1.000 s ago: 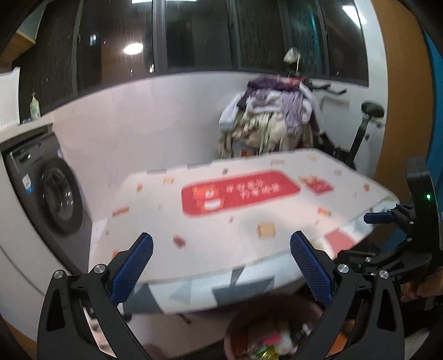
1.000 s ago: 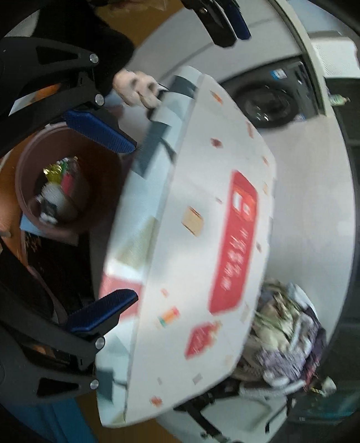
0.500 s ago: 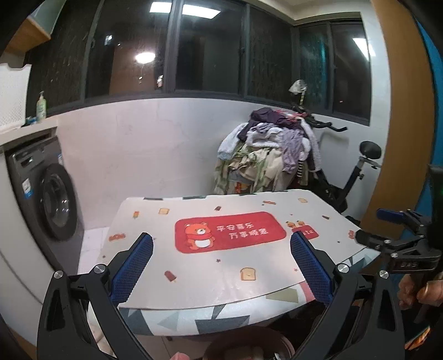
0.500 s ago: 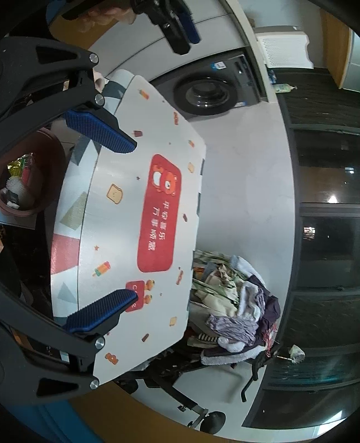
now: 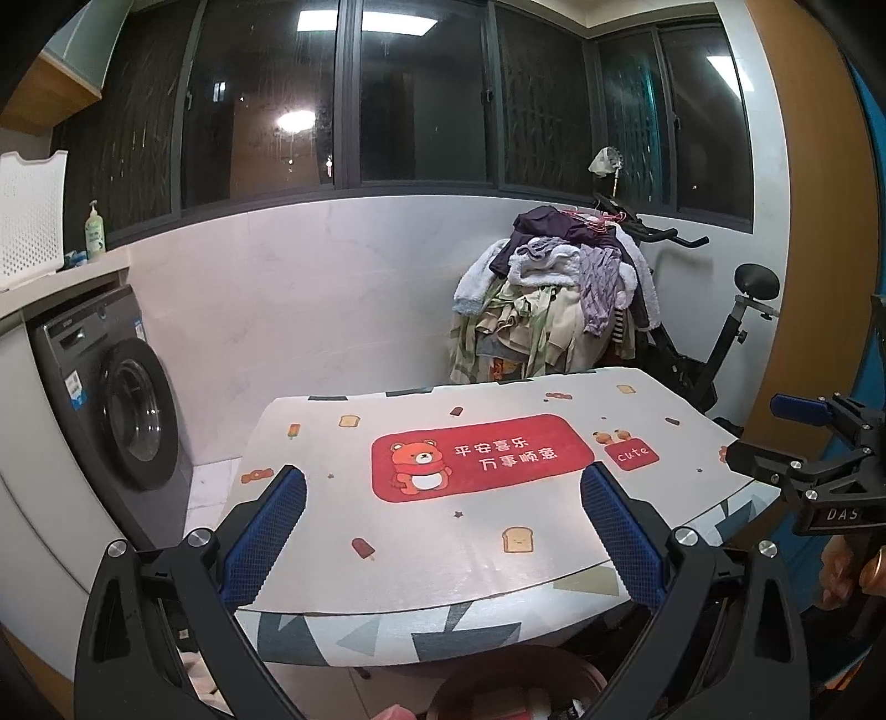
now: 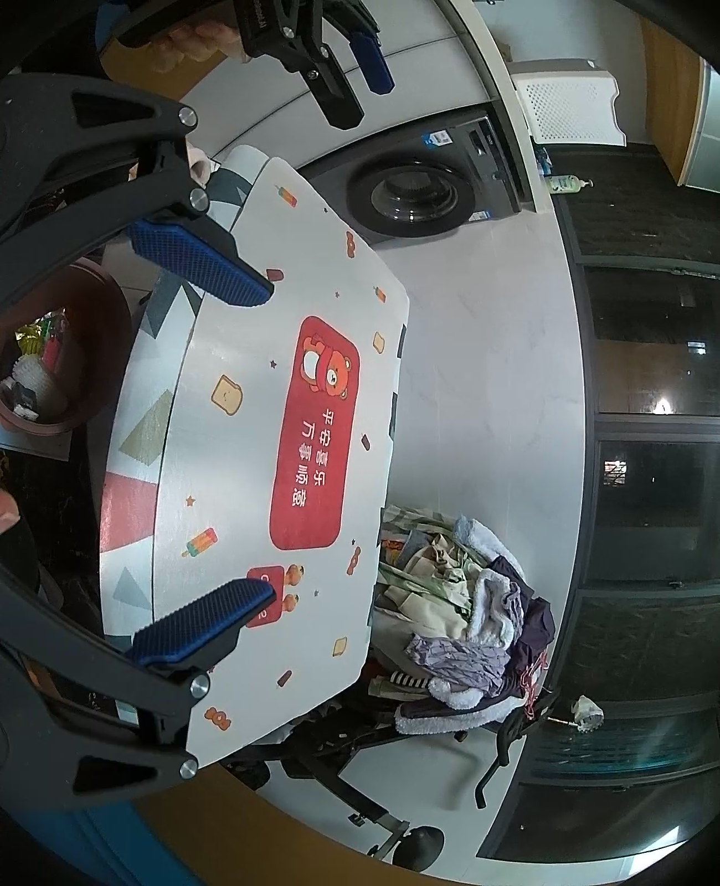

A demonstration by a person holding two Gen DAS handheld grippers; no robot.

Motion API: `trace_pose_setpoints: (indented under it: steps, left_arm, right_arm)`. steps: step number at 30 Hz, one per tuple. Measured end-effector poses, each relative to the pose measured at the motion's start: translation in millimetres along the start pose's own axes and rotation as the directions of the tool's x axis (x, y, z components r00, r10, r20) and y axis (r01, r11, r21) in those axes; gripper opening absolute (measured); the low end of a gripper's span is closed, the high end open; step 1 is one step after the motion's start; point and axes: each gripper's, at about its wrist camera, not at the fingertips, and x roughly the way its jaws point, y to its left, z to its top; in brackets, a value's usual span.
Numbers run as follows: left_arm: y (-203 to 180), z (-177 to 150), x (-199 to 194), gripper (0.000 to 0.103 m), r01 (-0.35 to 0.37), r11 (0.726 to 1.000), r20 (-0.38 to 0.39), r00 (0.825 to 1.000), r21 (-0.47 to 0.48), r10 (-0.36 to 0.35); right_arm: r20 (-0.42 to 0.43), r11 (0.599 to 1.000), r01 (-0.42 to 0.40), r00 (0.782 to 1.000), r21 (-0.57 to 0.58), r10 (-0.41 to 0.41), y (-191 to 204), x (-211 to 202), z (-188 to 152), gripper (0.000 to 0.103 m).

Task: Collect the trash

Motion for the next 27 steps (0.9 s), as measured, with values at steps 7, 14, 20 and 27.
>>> trace_pose_setpoints:
  steps: [7, 14, 20, 27]
  left_arm:
    - [-1.3, -0.5, -0.8, 0.097, -0.012, 1.0, -0.003, 1.0, 0.004, 0.012]
    - [-2.1, -2.8, 2.2, 0.097, -0.024, 1.0, -0.017, 1.0, 0.008, 0.024]
    - [-4.7, -5.0, 3.5, 0.097, -0.024, 1.0, -0.023, 0.999, 0.013, 0.024]
    - [-5.3, -6.7, 4.8, 0.097, -0.022, 1.0, -0.028, 0.999, 0.012, 0.022]
  right_arm:
    - [0.004, 1.0, -0.001, 1.0, 0.003, 0.001, -0.3, -0.8, 0.6, 0.097]
    - [0.012, 1.0, 0.008, 1.0, 0.01, -0.008, -0.4, -3.6, 0.0, 0.097]
    - [0.015, 1.0, 0.016, 1.0, 0.014, -0.016, -0.8, -3.7, -0.8, 0.097]
    - [0.019, 1.0, 0.024, 1.0, 0.02, -0.024, -2.8, -5.1, -1.8, 0.097]
